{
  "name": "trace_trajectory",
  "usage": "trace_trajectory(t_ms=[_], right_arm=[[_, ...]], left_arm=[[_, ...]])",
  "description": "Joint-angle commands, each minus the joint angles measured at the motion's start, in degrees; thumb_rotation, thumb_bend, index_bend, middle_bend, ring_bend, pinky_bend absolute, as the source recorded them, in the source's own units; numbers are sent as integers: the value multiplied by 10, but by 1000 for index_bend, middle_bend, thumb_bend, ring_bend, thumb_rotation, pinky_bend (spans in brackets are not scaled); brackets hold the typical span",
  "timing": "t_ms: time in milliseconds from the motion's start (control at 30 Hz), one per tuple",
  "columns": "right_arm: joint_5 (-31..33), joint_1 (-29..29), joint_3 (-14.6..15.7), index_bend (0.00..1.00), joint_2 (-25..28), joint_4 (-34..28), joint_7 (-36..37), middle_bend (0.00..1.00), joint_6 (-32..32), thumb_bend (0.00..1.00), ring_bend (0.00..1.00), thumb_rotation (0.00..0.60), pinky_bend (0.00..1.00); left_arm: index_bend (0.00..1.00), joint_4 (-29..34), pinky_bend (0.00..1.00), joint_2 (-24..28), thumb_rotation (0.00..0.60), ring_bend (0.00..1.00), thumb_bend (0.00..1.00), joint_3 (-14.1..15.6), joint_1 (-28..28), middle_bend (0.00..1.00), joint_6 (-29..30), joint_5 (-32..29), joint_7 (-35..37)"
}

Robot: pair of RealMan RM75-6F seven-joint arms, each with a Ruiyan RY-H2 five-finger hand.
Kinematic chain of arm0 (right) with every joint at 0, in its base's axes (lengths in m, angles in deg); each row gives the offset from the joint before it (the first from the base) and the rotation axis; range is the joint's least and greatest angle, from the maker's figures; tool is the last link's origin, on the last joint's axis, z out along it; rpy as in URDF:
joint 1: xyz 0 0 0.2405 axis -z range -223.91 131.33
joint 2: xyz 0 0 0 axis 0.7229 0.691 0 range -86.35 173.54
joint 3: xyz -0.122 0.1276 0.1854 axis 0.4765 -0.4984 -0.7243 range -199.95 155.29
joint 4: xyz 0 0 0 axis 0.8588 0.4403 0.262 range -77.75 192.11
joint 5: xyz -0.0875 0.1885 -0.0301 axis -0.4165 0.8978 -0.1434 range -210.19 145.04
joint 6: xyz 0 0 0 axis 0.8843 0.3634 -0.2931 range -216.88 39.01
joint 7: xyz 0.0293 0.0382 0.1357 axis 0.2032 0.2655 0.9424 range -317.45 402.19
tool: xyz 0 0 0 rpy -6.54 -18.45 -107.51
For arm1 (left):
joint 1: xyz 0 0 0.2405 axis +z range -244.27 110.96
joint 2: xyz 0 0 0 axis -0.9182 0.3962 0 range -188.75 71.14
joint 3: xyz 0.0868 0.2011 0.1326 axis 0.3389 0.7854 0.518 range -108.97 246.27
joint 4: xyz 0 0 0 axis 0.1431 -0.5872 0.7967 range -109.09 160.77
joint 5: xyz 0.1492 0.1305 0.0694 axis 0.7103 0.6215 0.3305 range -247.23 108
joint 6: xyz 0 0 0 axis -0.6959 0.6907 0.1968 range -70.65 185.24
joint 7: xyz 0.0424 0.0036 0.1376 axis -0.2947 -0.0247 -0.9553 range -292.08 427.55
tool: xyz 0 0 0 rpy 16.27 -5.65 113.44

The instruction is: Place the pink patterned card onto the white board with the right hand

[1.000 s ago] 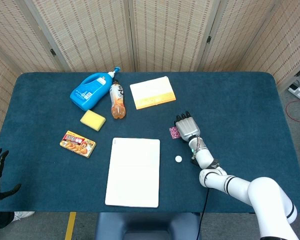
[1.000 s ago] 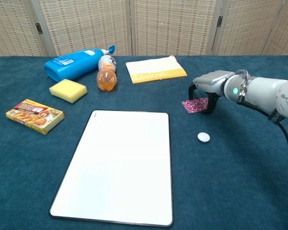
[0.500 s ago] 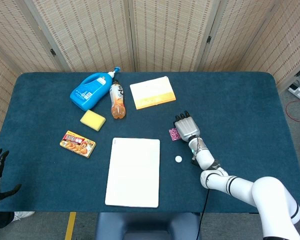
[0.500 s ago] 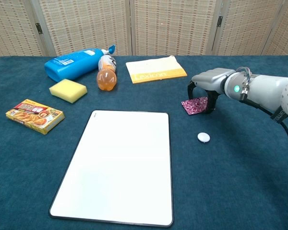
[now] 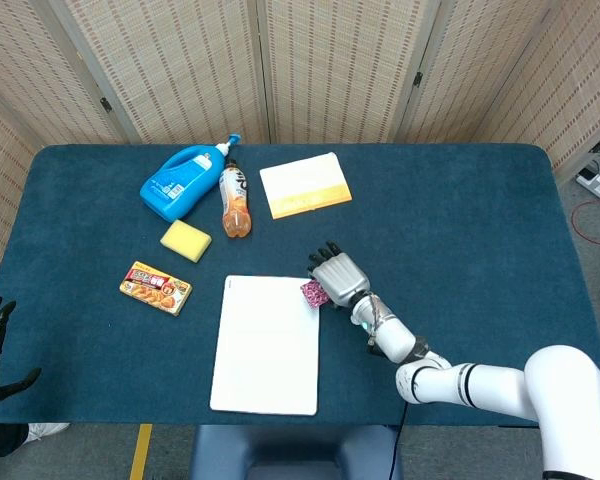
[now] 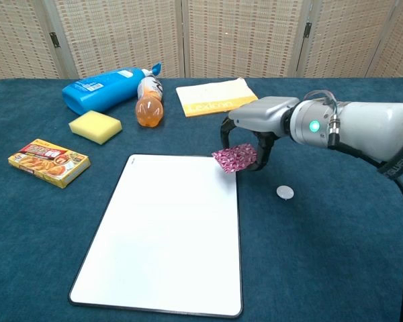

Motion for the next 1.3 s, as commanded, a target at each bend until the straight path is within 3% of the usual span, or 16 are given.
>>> trace_trajectory(t_ms=[33,367,467,567,633,800,900,1033,1300], right_arm=[[-6,-15,9,366,-2,-29,-20,175,6,305,94,600,0],[12,-52,25,343,-30,-47,-68,175,15,305,84,600,0],[14,-58,29,231,-36,-43,-71,172,17,305,73,600,0],[5,-54,31,40,-30,-45,-58,152,20,305,61,600,0],[-10,-46,33,1,-22,-49,-44,148,25,305,65,600,0],[-70,-10,49,27,18,-73,1,152,54,305,67,600,0],[-97,14,65,155,48,-92,19,160,73,305,68,600,0],[-126,50,87,252,80,-105,47,167,94,304,72,600,0],[-173,97,115,298,86,-70,101,179,94,305,70,600,0]], left_arm=[[58,1,0,2,600,51,207,0,3,51,4,0,2],[59,-5,0,0,600,51,208,2,6,51,3,-2,9],[60,-9,0,-1,600,51,207,2,7,51,3,-3,11],[63,-11,0,-1,600,51,208,3,8,51,2,-4,14],[67,-12,0,-1,600,51,208,3,9,51,2,-5,16],[67,-11,0,-1,600,51,207,3,7,51,-1,-3,14],[68,-7,0,-1,600,51,207,2,4,51,-2,0,11],[70,-3,0,-2,600,51,207,2,2,51,-2,4,7],[85,9,0,0,600,51,208,2,-2,51,-1,13,-3]])
